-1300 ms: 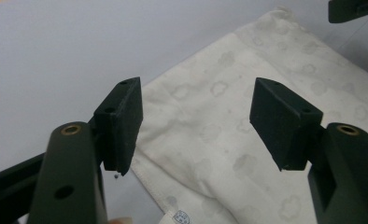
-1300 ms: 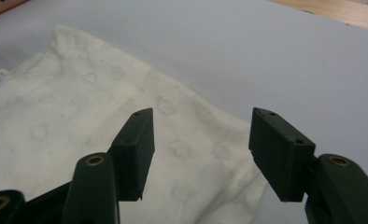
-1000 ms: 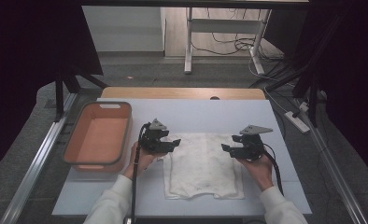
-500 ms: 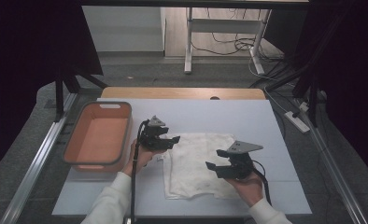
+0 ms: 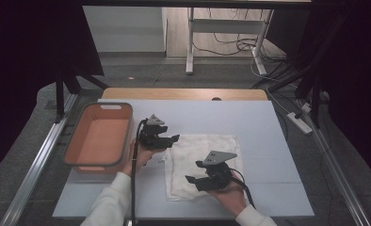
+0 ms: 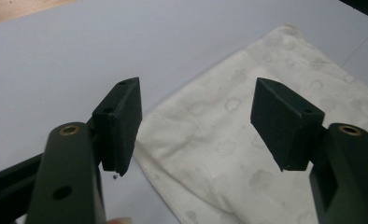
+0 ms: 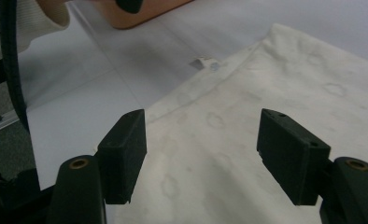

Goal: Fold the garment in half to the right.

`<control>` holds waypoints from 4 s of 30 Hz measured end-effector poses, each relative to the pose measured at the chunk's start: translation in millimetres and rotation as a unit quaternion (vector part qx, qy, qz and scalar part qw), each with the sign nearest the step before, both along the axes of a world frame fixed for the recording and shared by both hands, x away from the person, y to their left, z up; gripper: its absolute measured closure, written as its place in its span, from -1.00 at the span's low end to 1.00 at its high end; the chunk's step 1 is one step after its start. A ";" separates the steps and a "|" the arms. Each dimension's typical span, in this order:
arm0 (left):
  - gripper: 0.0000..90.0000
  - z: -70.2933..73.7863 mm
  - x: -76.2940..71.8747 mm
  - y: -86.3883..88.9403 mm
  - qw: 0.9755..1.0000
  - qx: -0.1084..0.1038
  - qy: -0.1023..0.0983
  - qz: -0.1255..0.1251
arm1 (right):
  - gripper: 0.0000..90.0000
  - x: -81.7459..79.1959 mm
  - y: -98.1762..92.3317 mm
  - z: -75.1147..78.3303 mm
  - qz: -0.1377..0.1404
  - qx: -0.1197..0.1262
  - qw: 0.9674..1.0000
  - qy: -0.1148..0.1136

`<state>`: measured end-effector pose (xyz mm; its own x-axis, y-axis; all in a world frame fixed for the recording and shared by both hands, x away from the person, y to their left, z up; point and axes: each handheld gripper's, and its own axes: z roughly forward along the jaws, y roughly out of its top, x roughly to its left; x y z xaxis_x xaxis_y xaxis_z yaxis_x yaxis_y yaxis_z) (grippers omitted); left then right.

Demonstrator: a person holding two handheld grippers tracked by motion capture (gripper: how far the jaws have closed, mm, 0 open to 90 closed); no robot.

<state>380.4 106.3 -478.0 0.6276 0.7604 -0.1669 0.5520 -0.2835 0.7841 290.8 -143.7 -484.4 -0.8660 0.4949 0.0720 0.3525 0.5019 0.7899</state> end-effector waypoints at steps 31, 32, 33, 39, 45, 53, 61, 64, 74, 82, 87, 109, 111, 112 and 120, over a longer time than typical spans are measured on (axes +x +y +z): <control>-0.31 -4.5 1.8 -1.1 1.000 0.009 0.014 -0.001 | -0.28 -34.0 77.0 -42.3 0.086 -0.142 0.986 -0.009; -0.31 -4.6 1.9 -1.0 1.000 0.011 0.014 -0.002 | -0.23 -34.4 77.0 -42.4 0.087 -0.141 0.986 -0.010; -0.31 -4.8 1.9 -1.1 1.000 0.010 0.014 -0.001 | -0.11 -34.4 76.4 -41.8 0.083 -0.141 0.986 -0.010; -0.31 -6.3 3.0 0.2 1.000 0.010 0.017 0.003 | 0.63 -31.8 69.5 -39.1 0.066 -0.144 0.987 -0.024; -0.32 -14.3 8.6 -4.1 0.999 0.019 0.030 0.014 | 0.83 -26.7 60.4 -38.0 0.063 -0.115 0.991 -0.004; -0.27 -31.0 27.6 -13.5 0.998 0.054 0.035 0.025 | 0.84 -24.9 56.7 -35.2 0.070 -0.095 0.993 0.002; -0.28 -47.0 40.3 -15.7 0.995 0.080 0.064 0.019 | 0.84 -24.5 56.9 -36.7 0.073 -0.099 0.992 0.000; -0.25 -50.7 41.1 -16.1 0.993 0.088 0.071 0.018 | 0.84 -24.7 56.6 -36.2 0.073 -0.097 0.993 -0.001; 0.30 -54.1 36.7 -15.6 0.993 0.089 0.072 0.013 | 0.84 -24.9 56.3 -35.9 0.073 -0.097 0.993 -0.003; 0.89 -51.7 33.6 -16.6 0.994 0.056 0.089 -0.009 | 0.84 -25.2 53.6 -31.8 0.070 -0.087 0.994 -0.010; 0.89 -35.3 30.0 -8.4 0.997 0.025 0.070 -0.010 | 0.84 -26.6 50.4 -24.4 0.066 -0.075 0.995 -0.022; 0.89 1.8 33.1 5.0 0.998 -0.037 0.043 -0.007 | 0.84 -23.2 49.8 11.9 0.037 -0.019 0.997 -0.066; 0.89 3.2 33.4 5.3 0.998 -0.039 0.041 -0.008 | 0.84 -22.6 49.9 13.2 0.035 -0.017 0.997 -0.068; 0.88 3.5 33.6 5.2 0.998 -0.040 0.041 -0.008 | 0.84 -22.1 49.7 13.2 0.035 -0.016 0.997 -0.067; 0.88 5.1 33.8 8.4 0.998 -0.045 0.040 -0.005 | 0.84 -21.3 54.2 15.1 0.036 -0.012 0.997 -0.070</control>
<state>414.2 114.7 -472.8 0.6175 0.7332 -0.2848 0.6119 -0.2202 0.7597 269.6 -89.5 -469.3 -0.9004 0.4305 -0.0627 0.2020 0.5414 0.8161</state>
